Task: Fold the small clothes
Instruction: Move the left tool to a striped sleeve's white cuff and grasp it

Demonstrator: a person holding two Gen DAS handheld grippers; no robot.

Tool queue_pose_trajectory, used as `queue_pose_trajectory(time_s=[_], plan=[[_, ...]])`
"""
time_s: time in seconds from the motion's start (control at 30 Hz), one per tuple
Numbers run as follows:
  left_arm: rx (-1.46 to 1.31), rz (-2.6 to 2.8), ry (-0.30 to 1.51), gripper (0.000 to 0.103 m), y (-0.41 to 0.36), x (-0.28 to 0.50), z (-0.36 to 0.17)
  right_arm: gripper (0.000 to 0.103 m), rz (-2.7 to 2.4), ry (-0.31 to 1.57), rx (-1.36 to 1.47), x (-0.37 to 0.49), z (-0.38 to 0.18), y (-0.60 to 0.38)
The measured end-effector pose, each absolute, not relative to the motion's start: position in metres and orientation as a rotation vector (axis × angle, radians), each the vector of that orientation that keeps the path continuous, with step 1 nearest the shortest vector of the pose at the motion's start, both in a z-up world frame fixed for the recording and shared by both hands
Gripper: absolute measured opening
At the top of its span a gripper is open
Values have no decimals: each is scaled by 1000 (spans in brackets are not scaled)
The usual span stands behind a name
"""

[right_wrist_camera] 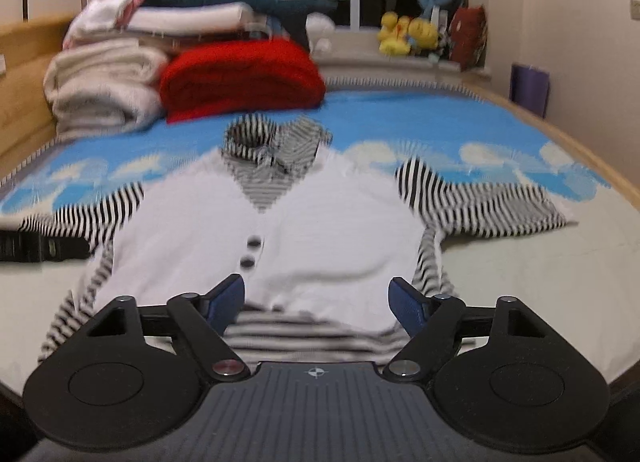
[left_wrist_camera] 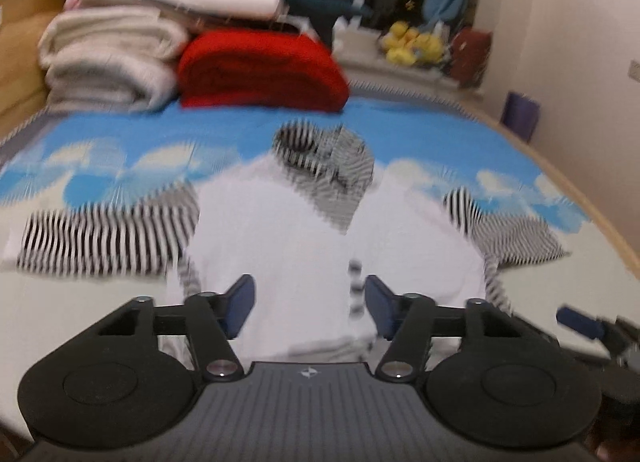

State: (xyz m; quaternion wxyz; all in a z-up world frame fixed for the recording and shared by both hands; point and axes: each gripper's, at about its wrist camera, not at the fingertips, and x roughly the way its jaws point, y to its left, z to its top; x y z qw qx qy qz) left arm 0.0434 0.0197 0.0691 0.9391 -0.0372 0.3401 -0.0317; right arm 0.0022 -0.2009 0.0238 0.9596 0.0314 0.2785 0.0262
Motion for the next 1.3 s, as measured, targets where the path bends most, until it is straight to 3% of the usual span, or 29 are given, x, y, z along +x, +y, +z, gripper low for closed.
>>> queue_pose_trajectory(time_s=[0.07,0.13,0.4,0.7,0.83,1.0,1.3], plan=[[-45,-91,626,50,26,61,87,69,49,508,84,0,31,-207],[-29,-104,583,48,36,78,101,67,50,448,95,-2,39,-212],[-51,-24,606,48,116,155,98,67,129,440,56,22,91,-219],[-357,224,723,48,258,194,55,75,209,349,100,149,155,-185],[-515,384,747,48,327,193,37,77,229,362,102,198,132,-172],[-573,526,831,48,380,195,1,75,294,555,143,230,79,-162],[-709,712,940,50,448,191,-50,75,294,604,85,260,70,-160]])
